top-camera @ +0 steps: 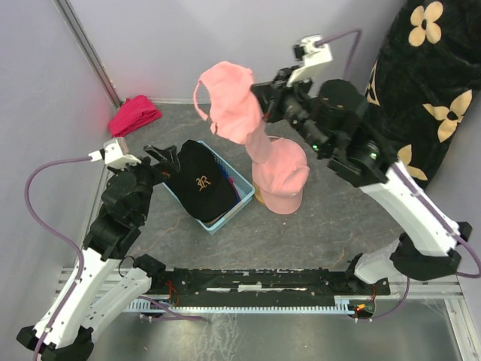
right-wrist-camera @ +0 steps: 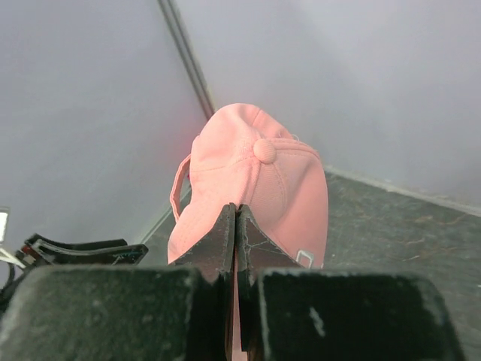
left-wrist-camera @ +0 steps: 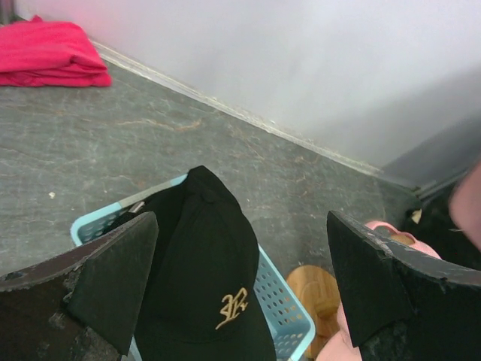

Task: Stack the hats
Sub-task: Stack the hat on the hat.

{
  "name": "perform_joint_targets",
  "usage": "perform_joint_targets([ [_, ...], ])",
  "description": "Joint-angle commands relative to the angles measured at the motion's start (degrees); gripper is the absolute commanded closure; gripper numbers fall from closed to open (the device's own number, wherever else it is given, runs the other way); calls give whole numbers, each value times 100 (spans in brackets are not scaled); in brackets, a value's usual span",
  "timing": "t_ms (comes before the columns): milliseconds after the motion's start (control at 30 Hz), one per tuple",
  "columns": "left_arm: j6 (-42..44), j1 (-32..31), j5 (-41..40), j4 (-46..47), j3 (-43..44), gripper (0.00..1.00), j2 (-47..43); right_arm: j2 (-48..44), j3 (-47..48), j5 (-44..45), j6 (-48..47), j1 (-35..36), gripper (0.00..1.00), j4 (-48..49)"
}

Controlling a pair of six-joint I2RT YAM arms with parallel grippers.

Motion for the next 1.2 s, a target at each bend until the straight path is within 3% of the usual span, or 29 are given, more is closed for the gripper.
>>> perform_joint_targets([
  [0,-52,20,865,297,306,0,385,-701,21,826,-304,24,99,-25],
  [267,136,6,2576,973,433,1,1319,-1641,-988,1973,-421,36,99,-169],
  [500,231,-142,3523,1764,493,2,1965,-2123,-2085,2533,88,32,99,-28],
  [733,418,-451,3848,2070,694,1,2513,-2467,-3259,3276,990,59,99,428],
  [1167,485,-646,3976,2272,539,0,2624,-2487,-4151,4142,2028,382,99,543],
])
